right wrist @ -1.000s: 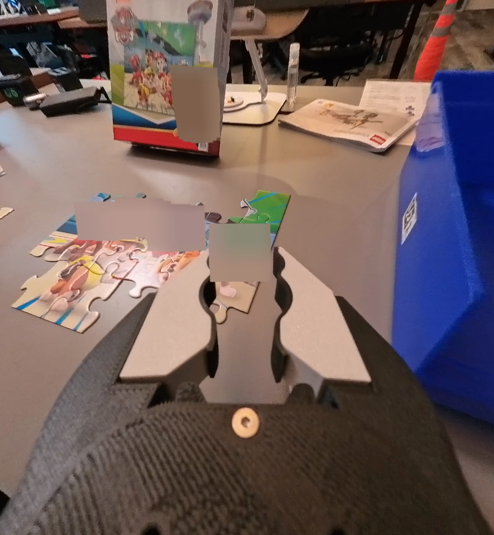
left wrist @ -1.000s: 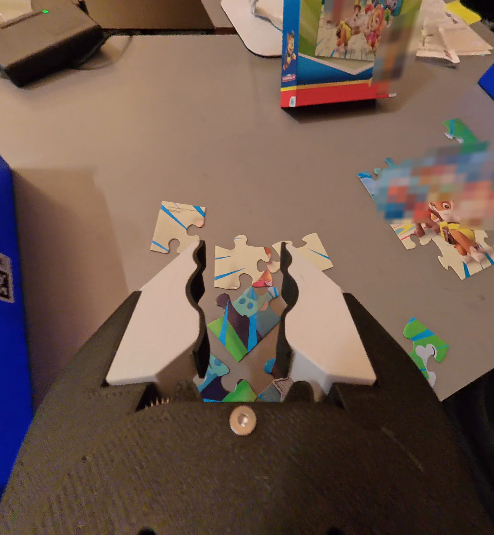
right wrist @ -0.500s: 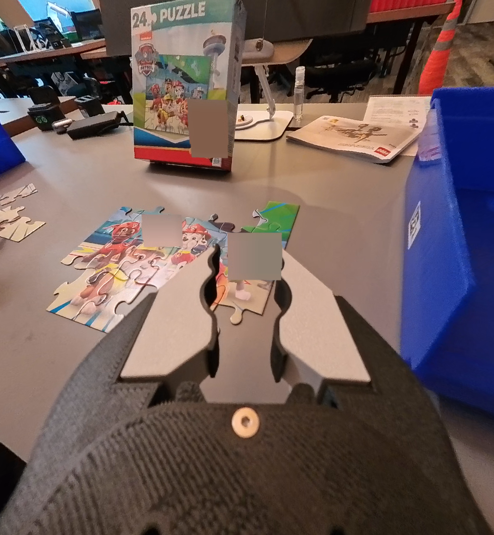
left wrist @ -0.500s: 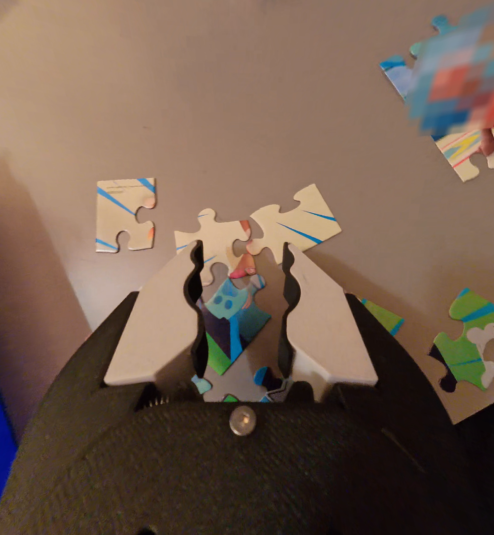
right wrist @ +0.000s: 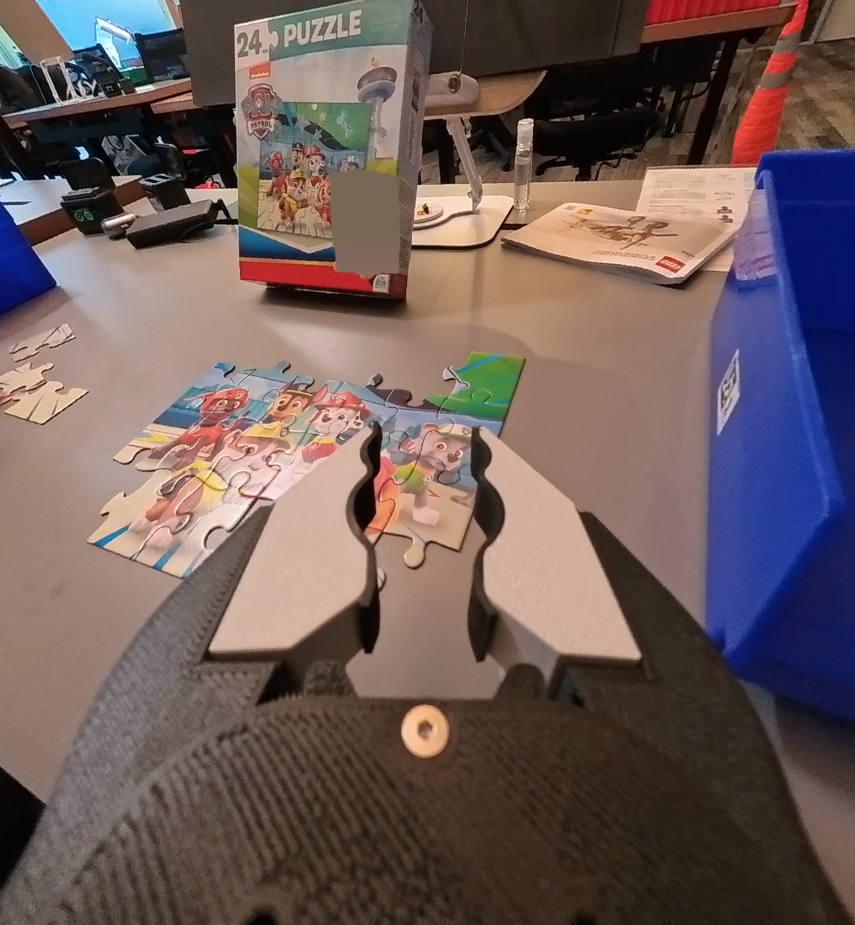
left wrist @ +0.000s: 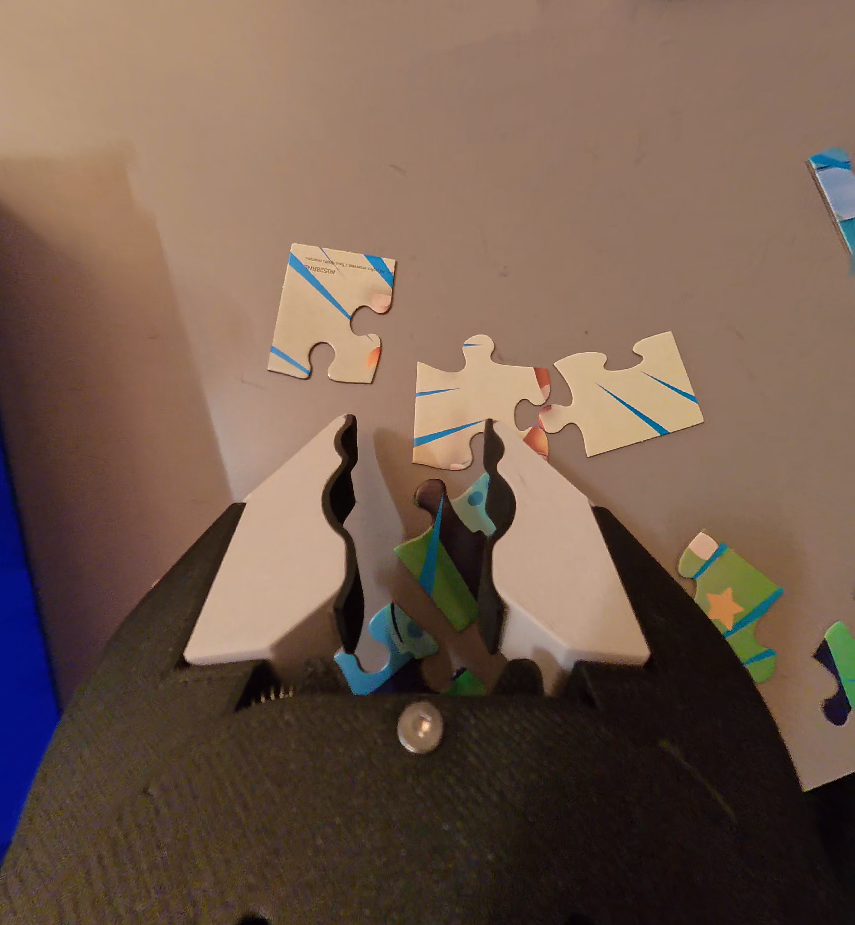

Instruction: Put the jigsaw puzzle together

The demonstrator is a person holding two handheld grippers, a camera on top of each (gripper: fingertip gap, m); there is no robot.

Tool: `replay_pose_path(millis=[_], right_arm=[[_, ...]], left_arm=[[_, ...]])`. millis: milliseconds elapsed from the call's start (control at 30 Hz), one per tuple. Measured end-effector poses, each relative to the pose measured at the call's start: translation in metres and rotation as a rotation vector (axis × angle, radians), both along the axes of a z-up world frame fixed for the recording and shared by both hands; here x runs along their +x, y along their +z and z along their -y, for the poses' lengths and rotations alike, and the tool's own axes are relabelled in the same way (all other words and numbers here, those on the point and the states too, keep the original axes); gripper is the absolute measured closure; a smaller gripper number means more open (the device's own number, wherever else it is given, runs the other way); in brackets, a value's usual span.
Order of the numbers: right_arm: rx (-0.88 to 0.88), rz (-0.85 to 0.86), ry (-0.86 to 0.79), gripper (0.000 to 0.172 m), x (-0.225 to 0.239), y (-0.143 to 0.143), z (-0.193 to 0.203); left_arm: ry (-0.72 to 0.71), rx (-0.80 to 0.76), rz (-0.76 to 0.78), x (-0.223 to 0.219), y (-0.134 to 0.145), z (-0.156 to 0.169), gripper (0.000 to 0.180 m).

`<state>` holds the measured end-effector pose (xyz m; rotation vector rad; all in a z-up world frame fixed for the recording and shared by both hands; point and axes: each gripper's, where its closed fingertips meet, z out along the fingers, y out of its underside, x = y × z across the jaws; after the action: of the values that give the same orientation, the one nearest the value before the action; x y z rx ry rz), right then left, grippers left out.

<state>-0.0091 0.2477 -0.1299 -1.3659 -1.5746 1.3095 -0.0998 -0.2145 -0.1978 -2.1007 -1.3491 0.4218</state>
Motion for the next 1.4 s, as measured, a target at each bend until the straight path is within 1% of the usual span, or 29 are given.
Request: replay_pose_path(millis=[200, 400, 1133, 1400], right_arm=[[0.006, 0.002, 0.003, 0.138, -0.002, 0.000, 0.002], [0.012, 0.003, 0.006, 0.138, -0.003, 0.001, 0.004], [0.018, 0.009, 0.004, 0.138, -0.004, -0.001, 0.005], [0.008, 0.009, 0.001, 0.138, -0.004, -0.003, 0.003]], left_arm=[[0.007, -0.003, -0.001, -0.002, 0.001, 0.004, 0.137], [0.004, 0.027, 0.005, -0.001, 0.002, 0.002, 0.139], [-0.054, 0.028, 0.006, -0.004, -0.001, -0.017, 0.139], [-0.055, 0.023, 0.003, -0.005, 0.001, -0.018, 0.139]])
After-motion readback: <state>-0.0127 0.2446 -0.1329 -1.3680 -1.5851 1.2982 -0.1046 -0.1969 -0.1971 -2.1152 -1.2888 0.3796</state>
